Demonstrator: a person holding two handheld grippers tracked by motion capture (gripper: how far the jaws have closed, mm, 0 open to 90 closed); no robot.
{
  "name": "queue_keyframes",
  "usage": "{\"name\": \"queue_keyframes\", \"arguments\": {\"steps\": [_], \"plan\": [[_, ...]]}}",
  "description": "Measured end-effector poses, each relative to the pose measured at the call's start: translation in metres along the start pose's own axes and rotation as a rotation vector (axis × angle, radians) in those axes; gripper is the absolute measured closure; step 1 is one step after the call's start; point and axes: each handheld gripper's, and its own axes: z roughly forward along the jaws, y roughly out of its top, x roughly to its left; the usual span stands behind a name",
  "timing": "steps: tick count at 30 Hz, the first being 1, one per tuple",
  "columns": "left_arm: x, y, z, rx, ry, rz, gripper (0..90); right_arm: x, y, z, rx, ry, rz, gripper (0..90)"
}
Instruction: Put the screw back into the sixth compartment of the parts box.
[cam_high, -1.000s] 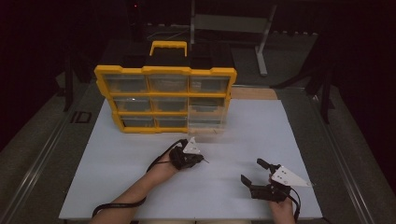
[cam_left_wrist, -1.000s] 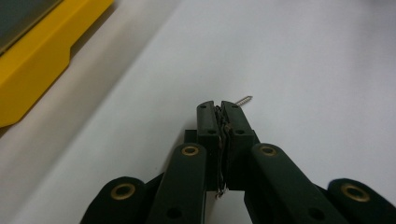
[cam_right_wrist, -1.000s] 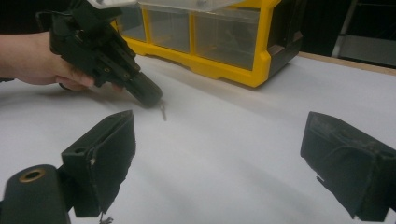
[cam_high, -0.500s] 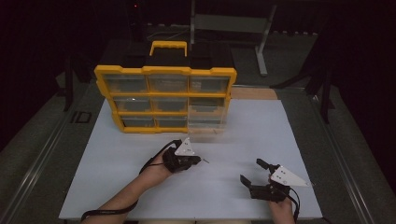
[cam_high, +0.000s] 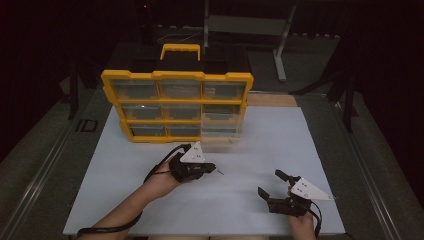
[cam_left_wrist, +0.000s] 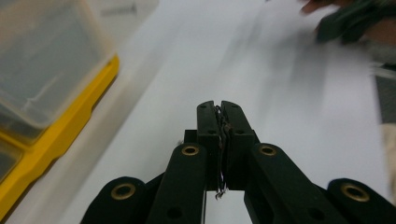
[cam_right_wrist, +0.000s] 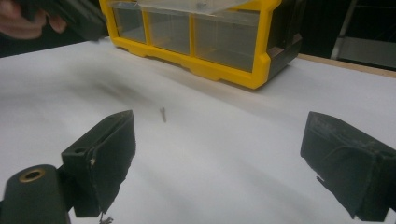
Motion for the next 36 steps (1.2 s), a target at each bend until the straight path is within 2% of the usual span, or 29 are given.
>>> {"name": "queue_keyframes", "arguments": {"steps": [8, 11, 18, 20, 26, 36], "plan": [[0.004, 0.023, -0.02, -0.045, -0.021, -0.003, 88.5, 0.0, 0.0, 0.0, 0.0, -0.002, -0.002, 10.6], [0.009, 0.036, -0.03, -0.062, -0.015, -0.006, 88.5, 0.0, 0.0, 0.0, 0.001, -0.002, -0.002, 10.6], [0.013, 0.055, -0.04, -0.078, -0.01, 0.003, 88.5, 0.0, 0.0, 0.0, 0.003, -0.001, -0.003, 10.6], [0.018, 0.065, -0.045, -0.092, -0.007, 0.001, 88.5, 0.0, 0.0, 0.0, 0.004, -0.002, -0.001, 10.6], [0.028, 0.088, -0.053, -0.105, 0.019, 0.006, 88.5, 0.0, 0.0, 0.0, 0.001, -0.001, 0.003, 10.6], [0.045, 0.111, -0.051, -0.113, 0.075, -0.02, 88.5, 0.0, 0.0, 0.0, 0.002, 0.001, 0.0, 10.6]]}}
